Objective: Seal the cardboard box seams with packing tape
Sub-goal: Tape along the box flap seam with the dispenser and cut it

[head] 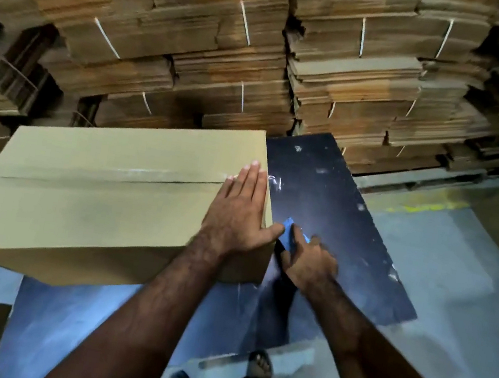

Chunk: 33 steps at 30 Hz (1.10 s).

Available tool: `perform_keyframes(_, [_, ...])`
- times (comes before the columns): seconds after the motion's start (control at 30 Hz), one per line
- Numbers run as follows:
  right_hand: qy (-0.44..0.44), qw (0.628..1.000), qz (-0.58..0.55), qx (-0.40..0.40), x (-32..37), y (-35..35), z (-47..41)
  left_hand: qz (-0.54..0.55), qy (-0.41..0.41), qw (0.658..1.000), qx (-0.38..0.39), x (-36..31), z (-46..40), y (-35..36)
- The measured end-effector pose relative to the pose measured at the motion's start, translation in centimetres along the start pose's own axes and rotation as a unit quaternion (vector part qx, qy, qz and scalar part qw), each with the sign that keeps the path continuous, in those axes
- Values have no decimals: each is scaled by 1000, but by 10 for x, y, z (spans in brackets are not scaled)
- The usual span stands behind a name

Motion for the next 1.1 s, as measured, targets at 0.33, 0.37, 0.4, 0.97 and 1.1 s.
perform_keyframes(0.33, [34,999,6,37,1,54,17,20,-29,999,-7,-13,-2,0])
perform_keyframes(0.37, [33,998,-6,51,-1,48,18,30,-31,999,-6,-14,-2,0])
perform_keyframes(0.4, [45,996,-19,80,-2,33,19,47,-30,998,-5,-14,-2,-1])
perform_keyframes(0.97, [-56,817,-571,51,66,-114,-11,52,4,999,-16,-1,14,-5])
perform_keyframes(1.1, [-33,817,-567,101,65,-102,-14,59,4,998,-15,1,15,-6])
Point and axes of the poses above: each hand's wrist, its own z-axis away from the middle knuckle, its own y-axis out of the palm, x = y × z, the point moved 3 cm from there along -z, towards the middle knuckle, and after that the axes turned 8 degrees about z, right-handed, at the moved point
